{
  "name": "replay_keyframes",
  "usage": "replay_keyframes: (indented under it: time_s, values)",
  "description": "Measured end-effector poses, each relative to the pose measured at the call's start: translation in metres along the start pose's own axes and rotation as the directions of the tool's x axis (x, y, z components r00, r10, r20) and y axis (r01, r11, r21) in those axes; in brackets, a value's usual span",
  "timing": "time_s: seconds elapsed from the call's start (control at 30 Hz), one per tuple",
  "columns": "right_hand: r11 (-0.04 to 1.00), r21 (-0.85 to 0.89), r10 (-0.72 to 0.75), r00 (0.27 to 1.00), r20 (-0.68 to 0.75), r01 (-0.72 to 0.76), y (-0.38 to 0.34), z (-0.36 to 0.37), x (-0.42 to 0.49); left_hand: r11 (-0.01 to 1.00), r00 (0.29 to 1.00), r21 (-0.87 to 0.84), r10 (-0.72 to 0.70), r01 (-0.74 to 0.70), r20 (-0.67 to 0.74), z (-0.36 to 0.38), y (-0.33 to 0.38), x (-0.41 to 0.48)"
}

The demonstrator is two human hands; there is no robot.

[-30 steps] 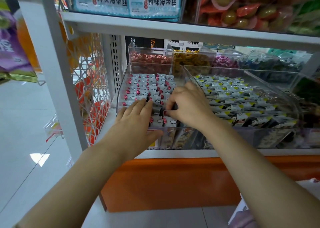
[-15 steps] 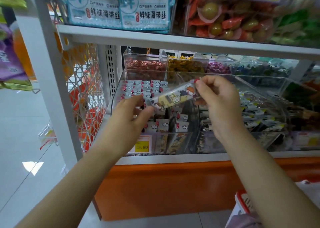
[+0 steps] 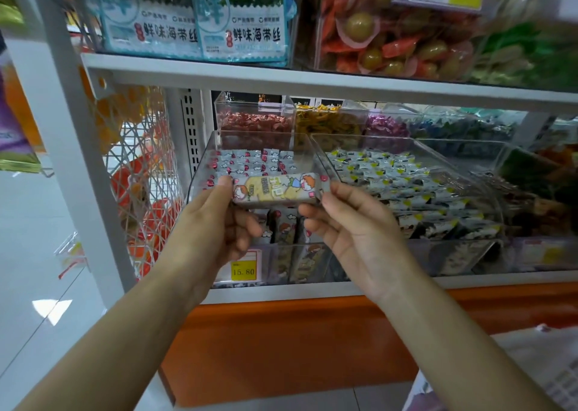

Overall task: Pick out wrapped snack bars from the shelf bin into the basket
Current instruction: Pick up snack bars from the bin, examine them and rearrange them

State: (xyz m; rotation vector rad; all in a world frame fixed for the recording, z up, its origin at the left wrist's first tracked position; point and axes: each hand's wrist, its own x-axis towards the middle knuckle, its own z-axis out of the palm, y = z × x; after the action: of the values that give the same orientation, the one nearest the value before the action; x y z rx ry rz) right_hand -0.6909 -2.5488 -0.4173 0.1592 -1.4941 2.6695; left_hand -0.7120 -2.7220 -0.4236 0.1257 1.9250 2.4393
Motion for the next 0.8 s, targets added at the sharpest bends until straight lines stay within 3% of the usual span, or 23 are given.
replay_keyframes:
  time_s: [0.2,0.37,0.47,0.6,0.7,0.8]
  values:
    - [0.997,0.071,0.020,0.999,-0.037,-0.017,-0.002,-0.004,0.003,0.990,0.998,0.128,0.060,-0.062,0.020,0.002,-0.001,-0.006]
    - [0.990,0.143,0.023,0.995,-0.101,-0.008,-0.004,-0.008,0.006,0.995,0.987,-0.097,0.001,0.015,0.164,0.007,0.005,-0.009]
    - [0.991,0.131,-0.002,0.992,-0.129,0.019,-0.005,-0.010,0.006,0.990,0.973,-0.132,-0.015,0.046,0.230,0.009,0.005,-0.008]
    - [0.998,-0.004,-0.065,0.991,-0.119,0.065,-0.003,-0.011,0.006,0.994,0.969,0.073,0.066,-0.086,0.240,0.005,0.003,-0.007]
    - [0.984,-0.148,-0.117,0.987,-0.114,0.099,-0.001,-0.012,0.006,0.878,0.949,0.370,0.245,-0.305,0.199,0.001,0.000,-0.006]
    - [0.969,-0.212,-0.145,0.985,-0.092,0.123,0.001,-0.015,0.007,0.879,0.951,0.361,0.284,-0.310,0.124,-0.001,0.002,-0.007]
